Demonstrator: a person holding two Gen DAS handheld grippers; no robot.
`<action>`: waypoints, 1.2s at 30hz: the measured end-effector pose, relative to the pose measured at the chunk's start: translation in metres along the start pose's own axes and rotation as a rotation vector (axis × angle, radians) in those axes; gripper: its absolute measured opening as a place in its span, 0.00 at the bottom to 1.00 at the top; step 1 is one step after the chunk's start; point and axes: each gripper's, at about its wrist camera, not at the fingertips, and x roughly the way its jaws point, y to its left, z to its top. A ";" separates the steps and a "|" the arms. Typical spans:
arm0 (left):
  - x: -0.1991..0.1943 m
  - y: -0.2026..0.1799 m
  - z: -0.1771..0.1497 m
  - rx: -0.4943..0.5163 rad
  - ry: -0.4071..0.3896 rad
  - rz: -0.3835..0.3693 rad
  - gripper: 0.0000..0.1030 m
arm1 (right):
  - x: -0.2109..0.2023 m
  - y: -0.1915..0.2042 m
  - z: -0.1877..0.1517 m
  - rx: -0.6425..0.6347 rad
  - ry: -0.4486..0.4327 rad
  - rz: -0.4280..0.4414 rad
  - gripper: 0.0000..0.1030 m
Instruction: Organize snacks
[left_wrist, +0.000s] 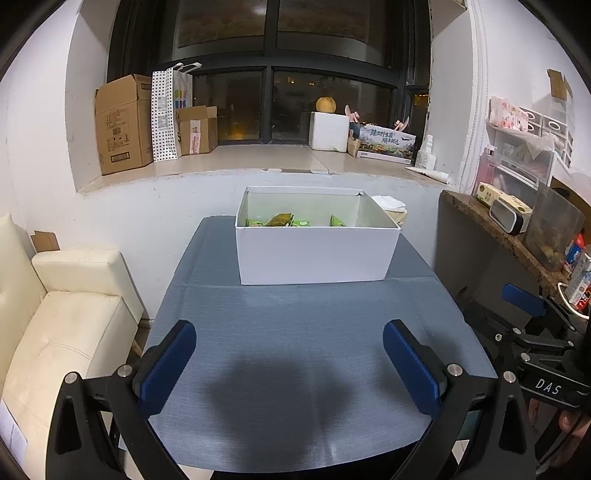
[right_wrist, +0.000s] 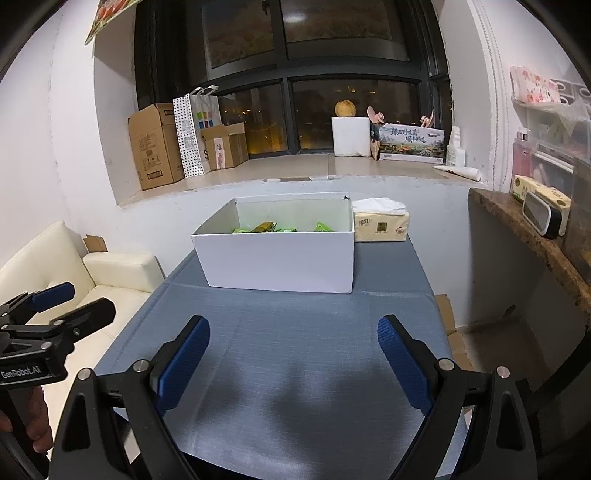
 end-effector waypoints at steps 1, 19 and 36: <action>0.000 0.000 0.000 -0.002 -0.001 -0.002 1.00 | -0.001 0.000 0.000 0.002 -0.001 0.001 0.93; -0.005 -0.003 0.000 0.005 -0.007 -0.014 1.00 | -0.008 -0.001 0.001 0.008 -0.005 0.020 0.93; -0.007 -0.001 0.002 0.002 -0.013 -0.013 1.00 | -0.009 -0.001 0.001 0.000 -0.009 0.031 0.93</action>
